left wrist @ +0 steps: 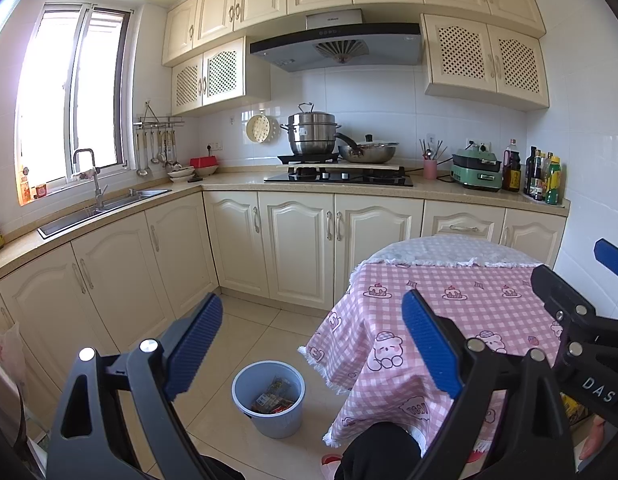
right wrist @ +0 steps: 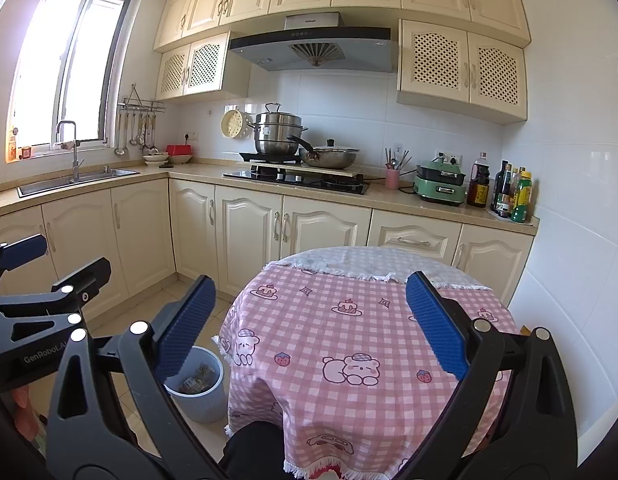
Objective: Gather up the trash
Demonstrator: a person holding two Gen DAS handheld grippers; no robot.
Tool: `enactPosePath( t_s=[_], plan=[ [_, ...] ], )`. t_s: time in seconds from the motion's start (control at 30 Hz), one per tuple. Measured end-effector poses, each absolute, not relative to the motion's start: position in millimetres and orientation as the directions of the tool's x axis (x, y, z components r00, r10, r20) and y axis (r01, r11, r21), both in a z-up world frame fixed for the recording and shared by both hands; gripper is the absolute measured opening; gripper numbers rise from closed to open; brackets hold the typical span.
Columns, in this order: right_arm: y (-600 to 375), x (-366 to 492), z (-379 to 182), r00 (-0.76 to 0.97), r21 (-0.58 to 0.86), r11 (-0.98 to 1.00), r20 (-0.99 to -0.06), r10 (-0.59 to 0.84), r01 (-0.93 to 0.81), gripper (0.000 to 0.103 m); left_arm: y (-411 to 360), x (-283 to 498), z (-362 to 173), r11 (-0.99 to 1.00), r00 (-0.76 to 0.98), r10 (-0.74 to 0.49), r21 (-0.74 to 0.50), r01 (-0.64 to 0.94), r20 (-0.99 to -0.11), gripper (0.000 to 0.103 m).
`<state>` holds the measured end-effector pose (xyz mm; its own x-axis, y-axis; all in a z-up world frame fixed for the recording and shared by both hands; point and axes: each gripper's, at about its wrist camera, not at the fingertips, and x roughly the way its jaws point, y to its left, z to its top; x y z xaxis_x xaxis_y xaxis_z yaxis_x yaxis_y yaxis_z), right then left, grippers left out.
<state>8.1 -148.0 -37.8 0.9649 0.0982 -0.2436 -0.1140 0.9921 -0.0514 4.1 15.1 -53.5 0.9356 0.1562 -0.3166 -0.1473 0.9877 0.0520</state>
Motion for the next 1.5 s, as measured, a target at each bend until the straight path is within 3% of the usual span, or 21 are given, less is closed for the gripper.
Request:
enactPosePath(
  t_s=[1.5],
  plan=[
    [-157.3, 15.9, -46.8, 0.959, -0.055, 0.991, -0.264, 0.104, -0.123, 0.094, 17.6, 9.7, -59.6, 0.987, 0.925, 0.162, 0.064, -0.149, -0.343, 0.089]
  ],
)
